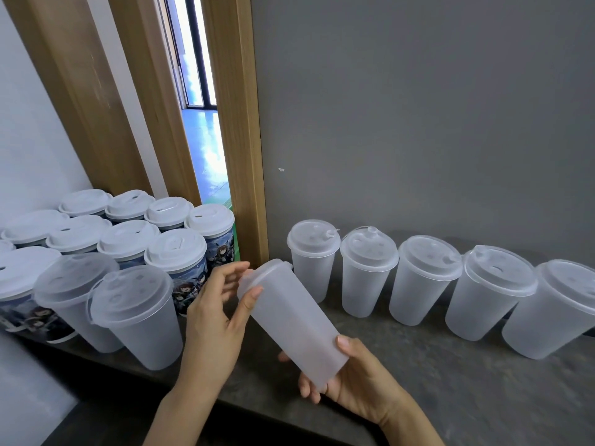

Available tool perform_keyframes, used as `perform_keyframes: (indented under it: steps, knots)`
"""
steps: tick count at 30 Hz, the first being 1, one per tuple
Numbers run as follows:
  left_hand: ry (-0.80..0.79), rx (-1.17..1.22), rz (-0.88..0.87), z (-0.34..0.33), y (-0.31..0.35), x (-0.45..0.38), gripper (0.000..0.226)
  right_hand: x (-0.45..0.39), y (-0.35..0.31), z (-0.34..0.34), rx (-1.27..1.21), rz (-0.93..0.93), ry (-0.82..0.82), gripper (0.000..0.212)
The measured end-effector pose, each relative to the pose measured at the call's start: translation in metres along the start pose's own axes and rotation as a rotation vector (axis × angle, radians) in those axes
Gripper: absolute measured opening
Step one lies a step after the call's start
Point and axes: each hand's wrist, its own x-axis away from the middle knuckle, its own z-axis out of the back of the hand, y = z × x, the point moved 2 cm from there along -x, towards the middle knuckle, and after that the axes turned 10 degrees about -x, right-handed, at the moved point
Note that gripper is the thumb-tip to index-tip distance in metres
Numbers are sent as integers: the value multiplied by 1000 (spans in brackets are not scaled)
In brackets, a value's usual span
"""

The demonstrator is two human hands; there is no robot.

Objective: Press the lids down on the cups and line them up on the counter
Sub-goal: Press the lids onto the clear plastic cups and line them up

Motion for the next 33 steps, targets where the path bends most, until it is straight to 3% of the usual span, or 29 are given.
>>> perform_keyframes:
  steps: [6, 12, 17, 20, 24, 28, 30, 33]
  knots:
    - [14, -62, -119, 3, 11, -1, 28, -1, 5, 6, 103, -39, 69, 72]
    - [-58, -43, -165, -2, 23, -5, 38, 1, 4, 10, 268, 40, 266, 87]
    - [-122, -78, -163, 2, 21, -2, 50, 2, -1, 8, 564, 245, 489, 85]
    - [-103, -161, -190, 4, 20, 1, 51, 1, -3, 3, 748, 341, 521, 83]
    - [-64, -115, -188, 6, 19, 4, 38, 1, -2, 0, 617, 255, 468, 81]
    - [-148, 25, -79, 1, 17, 4, 30, 4, 4, -3, 247, 66, 183, 65]
    - [-187, 1, -80, 0, 16, 5, 30, 5, 3, 0, 253, 67, 190, 69]
    - [-228, -96, -124, 3, 18, 4, 30, 3, 1, 4, 370, 124, 338, 87]
